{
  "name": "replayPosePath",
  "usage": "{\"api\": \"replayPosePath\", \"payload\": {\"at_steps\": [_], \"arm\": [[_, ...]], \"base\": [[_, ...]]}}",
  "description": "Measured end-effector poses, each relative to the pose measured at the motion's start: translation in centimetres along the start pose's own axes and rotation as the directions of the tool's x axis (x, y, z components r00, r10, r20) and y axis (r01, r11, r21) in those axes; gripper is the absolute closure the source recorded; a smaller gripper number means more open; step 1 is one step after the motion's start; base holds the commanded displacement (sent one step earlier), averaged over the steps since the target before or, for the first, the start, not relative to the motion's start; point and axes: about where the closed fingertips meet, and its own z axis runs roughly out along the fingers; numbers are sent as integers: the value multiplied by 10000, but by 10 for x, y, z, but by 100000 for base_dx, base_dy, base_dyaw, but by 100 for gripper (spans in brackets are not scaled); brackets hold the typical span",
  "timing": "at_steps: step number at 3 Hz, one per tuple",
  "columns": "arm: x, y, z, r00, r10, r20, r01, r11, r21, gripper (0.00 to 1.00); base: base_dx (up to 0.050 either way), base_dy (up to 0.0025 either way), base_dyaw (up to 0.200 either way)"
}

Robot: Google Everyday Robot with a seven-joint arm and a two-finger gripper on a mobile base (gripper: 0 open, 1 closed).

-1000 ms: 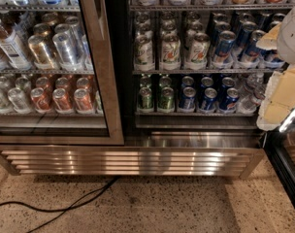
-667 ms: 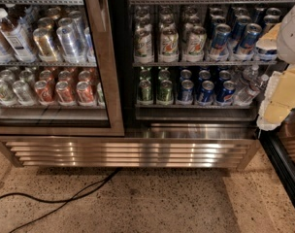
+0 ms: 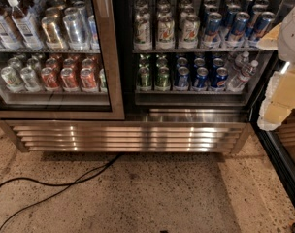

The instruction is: Close right fridge door

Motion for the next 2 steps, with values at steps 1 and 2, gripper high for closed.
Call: {"api": "replayPosePath", "payload": {"at_steps": [1, 2], "arm": [[0, 0, 0, 10000, 0, 0, 0, 10000, 0, 0], [0, 0, 0, 10000, 0, 0, 0, 10000, 0, 0]], "base": [[-5002, 0, 0], [-4996, -11, 82]]}}
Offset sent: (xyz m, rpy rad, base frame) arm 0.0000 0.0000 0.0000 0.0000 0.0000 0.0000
